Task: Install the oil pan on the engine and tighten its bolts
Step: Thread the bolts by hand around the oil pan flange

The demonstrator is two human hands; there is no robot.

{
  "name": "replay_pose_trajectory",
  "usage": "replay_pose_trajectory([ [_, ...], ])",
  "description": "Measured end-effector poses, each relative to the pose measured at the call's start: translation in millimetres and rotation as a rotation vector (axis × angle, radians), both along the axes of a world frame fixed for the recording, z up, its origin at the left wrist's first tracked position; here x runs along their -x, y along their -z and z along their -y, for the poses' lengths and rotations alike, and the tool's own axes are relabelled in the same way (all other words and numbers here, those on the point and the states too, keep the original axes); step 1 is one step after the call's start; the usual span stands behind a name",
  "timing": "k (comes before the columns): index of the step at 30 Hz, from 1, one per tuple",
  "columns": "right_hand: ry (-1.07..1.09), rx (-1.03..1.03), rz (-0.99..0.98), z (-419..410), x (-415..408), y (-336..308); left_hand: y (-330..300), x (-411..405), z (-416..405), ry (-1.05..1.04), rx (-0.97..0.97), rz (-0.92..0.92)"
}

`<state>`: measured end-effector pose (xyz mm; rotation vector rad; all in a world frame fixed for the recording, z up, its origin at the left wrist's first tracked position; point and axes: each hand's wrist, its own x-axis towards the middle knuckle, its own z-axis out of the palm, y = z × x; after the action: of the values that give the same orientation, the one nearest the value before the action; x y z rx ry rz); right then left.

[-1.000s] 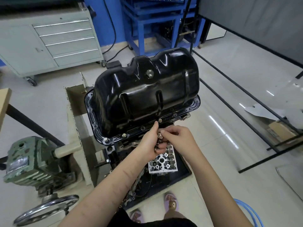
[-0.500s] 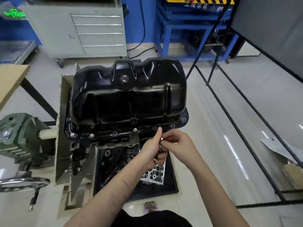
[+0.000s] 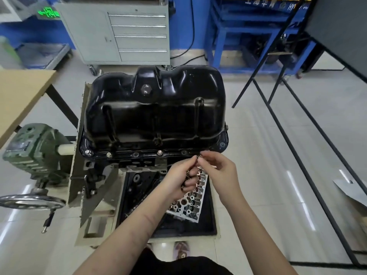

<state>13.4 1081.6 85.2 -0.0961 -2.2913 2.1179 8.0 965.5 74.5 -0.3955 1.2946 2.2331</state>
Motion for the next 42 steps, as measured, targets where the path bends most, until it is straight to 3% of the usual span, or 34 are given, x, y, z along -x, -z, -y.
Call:
replay_pose_trajectory([
  [4, -0.053, 0.036, 0.059, 3, 3, -1, 3, 0, 6, -0.02, -0.003, 0.01],
  [12, 0.091, -0.504, -0.222, 31, 16, 0, 13, 8, 27, -0.122, 0.021, 0.129],
  [19, 0.161, -0.784, -0.285, 51, 18, 10, 5, 22, 38, -0.069, -0.039, 0.244],
  [37, 0.269, -0.934, -0.286, 72, 11, 6, -5, 26, 44, 0.039, -0.183, 0.345],
  [42, 0.255, -1.022, -0.204, 74, 16, 3, -6, 27, 43, 0.054, -0.183, 0.349],
])
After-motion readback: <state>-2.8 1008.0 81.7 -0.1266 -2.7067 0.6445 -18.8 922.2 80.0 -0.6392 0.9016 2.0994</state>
